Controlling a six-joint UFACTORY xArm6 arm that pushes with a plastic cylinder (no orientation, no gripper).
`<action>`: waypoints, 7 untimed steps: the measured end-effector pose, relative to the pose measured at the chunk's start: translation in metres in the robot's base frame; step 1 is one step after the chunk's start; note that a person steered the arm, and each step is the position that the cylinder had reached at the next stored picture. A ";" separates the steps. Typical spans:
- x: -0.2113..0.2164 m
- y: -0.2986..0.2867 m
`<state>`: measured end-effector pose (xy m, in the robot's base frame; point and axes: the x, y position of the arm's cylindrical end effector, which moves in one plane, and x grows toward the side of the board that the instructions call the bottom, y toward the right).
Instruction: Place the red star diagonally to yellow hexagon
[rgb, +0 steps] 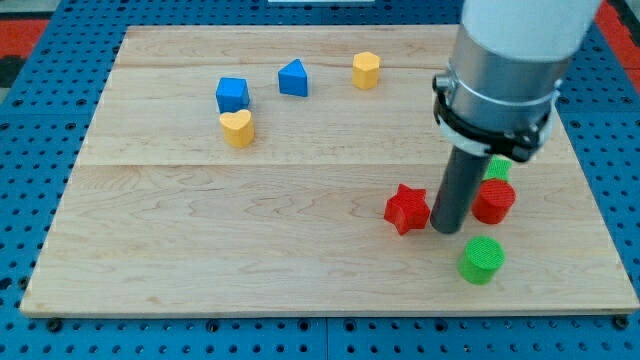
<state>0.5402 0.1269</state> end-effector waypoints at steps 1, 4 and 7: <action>0.029 -0.007; -0.037 -0.056; -0.094 -0.061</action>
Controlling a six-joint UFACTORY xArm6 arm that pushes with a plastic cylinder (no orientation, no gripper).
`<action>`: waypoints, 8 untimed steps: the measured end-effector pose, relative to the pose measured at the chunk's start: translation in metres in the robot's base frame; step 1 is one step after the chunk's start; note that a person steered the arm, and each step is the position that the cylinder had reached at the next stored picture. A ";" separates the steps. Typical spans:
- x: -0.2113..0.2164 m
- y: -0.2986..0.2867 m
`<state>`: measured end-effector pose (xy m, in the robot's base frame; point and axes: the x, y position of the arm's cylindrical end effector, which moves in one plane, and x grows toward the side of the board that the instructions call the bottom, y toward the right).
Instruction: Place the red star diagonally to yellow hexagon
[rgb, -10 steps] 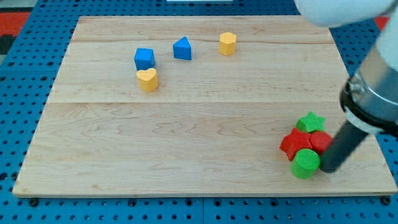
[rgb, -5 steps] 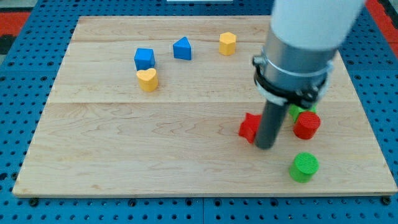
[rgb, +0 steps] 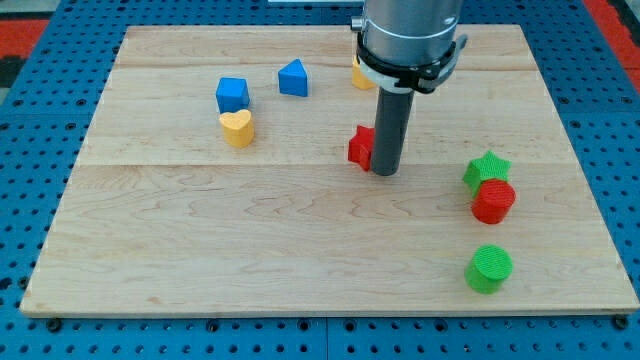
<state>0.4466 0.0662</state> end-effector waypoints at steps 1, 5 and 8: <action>0.009 -0.053; -0.023 -0.018; -0.020 0.110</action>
